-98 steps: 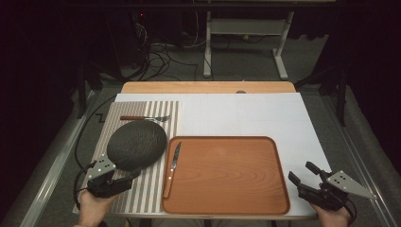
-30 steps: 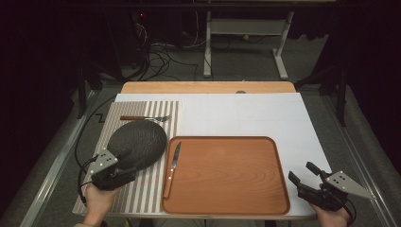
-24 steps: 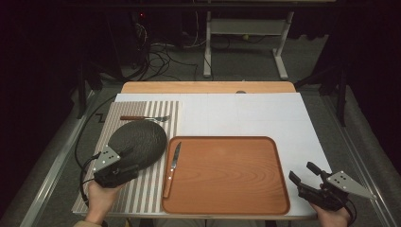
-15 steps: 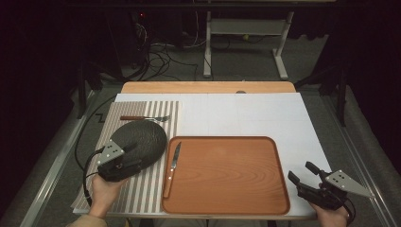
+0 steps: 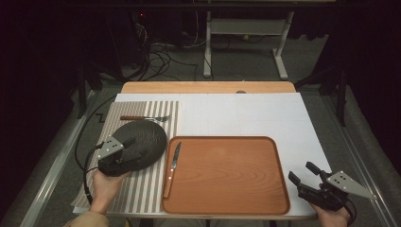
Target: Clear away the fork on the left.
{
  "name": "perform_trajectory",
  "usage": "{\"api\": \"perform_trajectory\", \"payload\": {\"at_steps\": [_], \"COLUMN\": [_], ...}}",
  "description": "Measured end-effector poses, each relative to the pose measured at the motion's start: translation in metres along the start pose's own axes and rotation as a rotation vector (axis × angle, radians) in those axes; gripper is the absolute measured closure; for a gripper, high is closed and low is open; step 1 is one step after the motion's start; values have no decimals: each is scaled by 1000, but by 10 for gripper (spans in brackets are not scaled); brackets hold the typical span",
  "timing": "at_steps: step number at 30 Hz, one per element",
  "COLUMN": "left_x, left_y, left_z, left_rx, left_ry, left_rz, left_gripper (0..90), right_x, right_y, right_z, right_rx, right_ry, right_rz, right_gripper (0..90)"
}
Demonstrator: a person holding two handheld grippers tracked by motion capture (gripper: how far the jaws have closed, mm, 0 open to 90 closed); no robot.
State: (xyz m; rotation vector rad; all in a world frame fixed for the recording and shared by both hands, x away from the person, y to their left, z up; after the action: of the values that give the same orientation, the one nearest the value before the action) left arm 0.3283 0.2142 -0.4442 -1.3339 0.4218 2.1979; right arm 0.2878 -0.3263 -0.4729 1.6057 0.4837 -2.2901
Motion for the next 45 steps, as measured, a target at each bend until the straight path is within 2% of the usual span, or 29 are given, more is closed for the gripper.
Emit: {"api": "perform_trajectory", "payload": {"at_steps": [13,23,32,45], "left_x": [-5,-9,-12,-18], "left_y": [-9,-15,-21,-25], "left_z": [-5,-18,-24,-33], "left_rx": [-17,-25,-28,-26], "left_ry": [1,-16,-24,-40], "left_rz": [21,9,22,14], "left_gripper": [357,357,357,356], "right_x": [-1,-1,0,-1], "right_y": [-2,-1,-2,-2], "right_z": [2,0,0,1], "right_rx": [-6,-2,-5,3], "right_ry": [15,5,0,5], "right_rz": [-1,5,5,-1], "right_gripper": [243,240,237,235]}}
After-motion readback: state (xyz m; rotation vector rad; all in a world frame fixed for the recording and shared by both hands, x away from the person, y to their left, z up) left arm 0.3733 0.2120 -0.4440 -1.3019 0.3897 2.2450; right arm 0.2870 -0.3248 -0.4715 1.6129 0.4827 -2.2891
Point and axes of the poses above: each handheld gripper's, and its own axes: z roughly backward along the jaws, x roughly out of its underside, y roughly to its right, the point moved 5 cm from there along -z, roughly forward along the jaws, and after that the axes turned 3 degrees about -z, right-handed, at the moved point
